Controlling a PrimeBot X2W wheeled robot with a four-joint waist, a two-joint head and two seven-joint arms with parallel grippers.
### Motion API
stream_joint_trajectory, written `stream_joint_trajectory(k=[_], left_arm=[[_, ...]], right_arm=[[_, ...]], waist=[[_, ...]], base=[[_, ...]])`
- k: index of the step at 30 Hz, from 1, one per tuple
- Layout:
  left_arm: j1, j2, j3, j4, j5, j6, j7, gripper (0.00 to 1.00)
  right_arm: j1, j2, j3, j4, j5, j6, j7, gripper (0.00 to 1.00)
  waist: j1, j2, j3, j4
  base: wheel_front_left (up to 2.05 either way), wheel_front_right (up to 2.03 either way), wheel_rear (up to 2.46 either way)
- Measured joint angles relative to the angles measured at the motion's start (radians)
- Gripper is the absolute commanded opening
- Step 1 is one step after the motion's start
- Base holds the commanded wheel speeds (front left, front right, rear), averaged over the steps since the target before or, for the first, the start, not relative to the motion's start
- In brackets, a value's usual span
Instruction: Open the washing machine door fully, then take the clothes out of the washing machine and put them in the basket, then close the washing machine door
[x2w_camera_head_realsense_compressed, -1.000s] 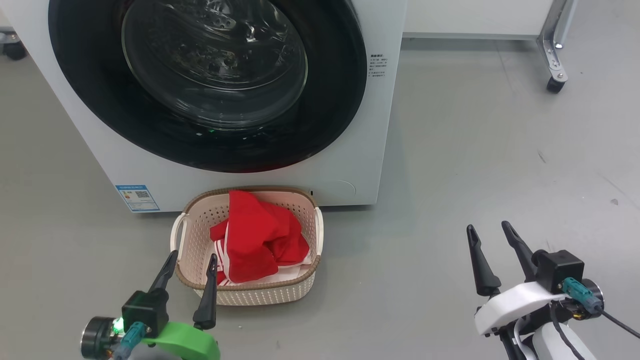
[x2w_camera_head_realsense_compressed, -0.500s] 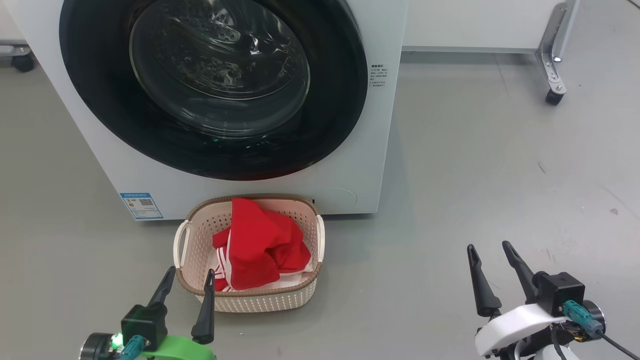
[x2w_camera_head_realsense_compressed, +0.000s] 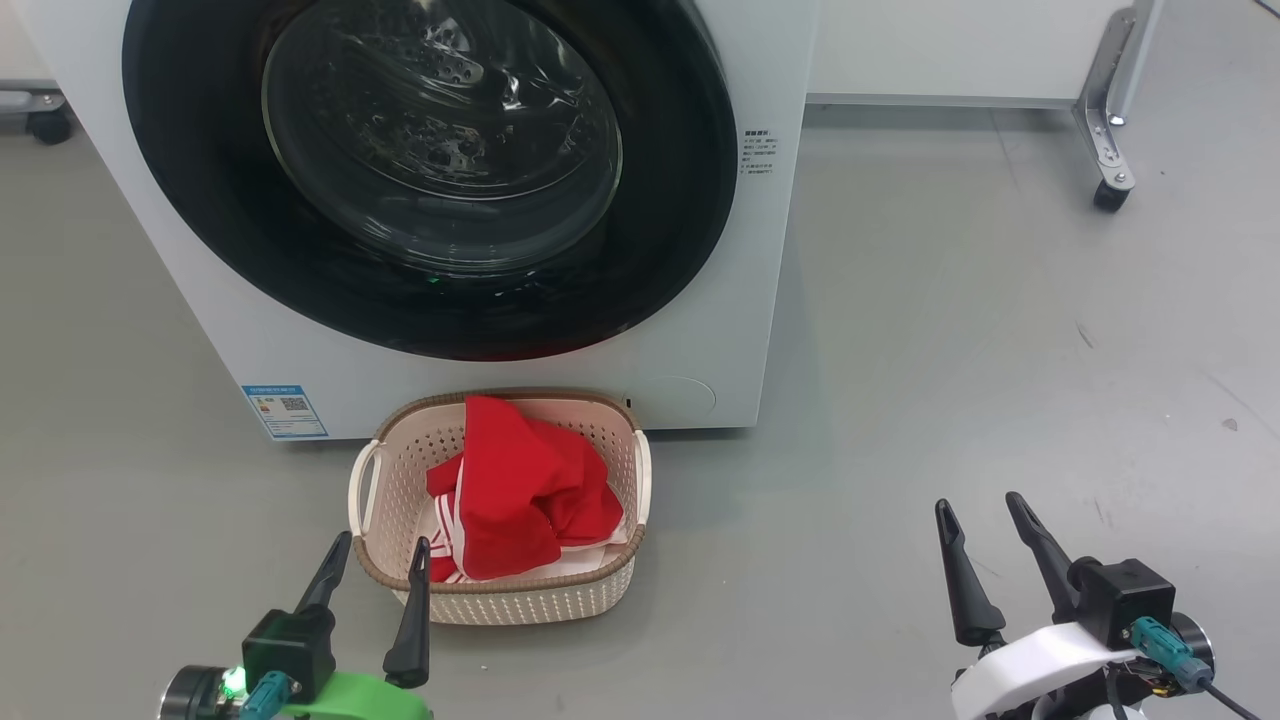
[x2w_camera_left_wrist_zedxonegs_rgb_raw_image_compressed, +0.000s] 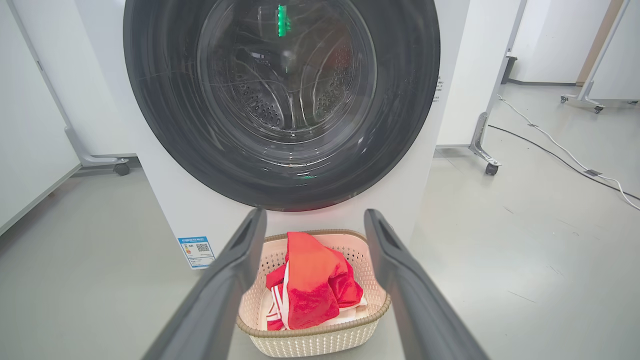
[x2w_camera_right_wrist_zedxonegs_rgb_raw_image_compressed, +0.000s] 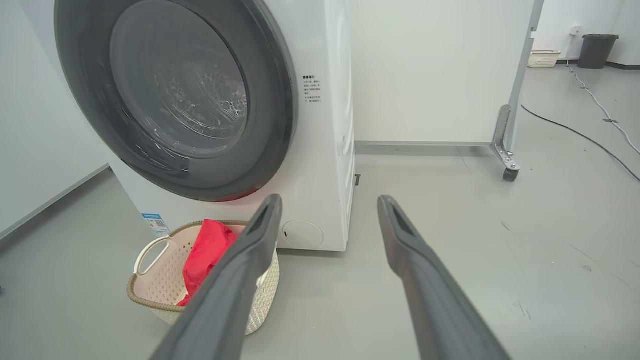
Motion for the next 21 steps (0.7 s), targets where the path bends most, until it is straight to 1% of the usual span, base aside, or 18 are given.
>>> stream_joint_trajectory(k=[4, 8, 19, 21], left_arm=[[0.006, 0.000, 0.001, -0.007, 0.000, 0.000, 0.004, 1.00], [0.008, 0.000, 0.002, -0.013, 0.000, 0.008, 0.007, 1.00], [0.009, 0.001, 0.002, -0.025, 0.000, 0.011, 0.012, 1.00], [0.009, 0.001, 0.001, -0.027, 0.000, 0.012, 0.012, 1.00]], right_arm=[[0.003, 0.000, 0.000, -0.009, 0.000, -0.007, 0.000, 1.00], [0.007, 0.000, -0.001, -0.017, 0.000, -0.007, 0.000, 1.00], [0.023, 0.000, -0.001, -0.035, 0.000, -0.009, 0.000, 1.00], [0.023, 0.000, -0.001, -0.039, 0.000, -0.015, 0.000, 1.00]], waist=[[0.0000, 0.0000, 0.001, 0.001], [0.0000, 0.0000, 0.001, 0.001], [0.0000, 0.0000, 0.005, -0.001], [0.0000, 0.0000, 0.006, -0.001]], base=[[0.00, 0.00, 0.00], [0.00, 0.00, 0.00], [0.00, 0.00, 0.00], [0.00, 0.00, 0.00]])
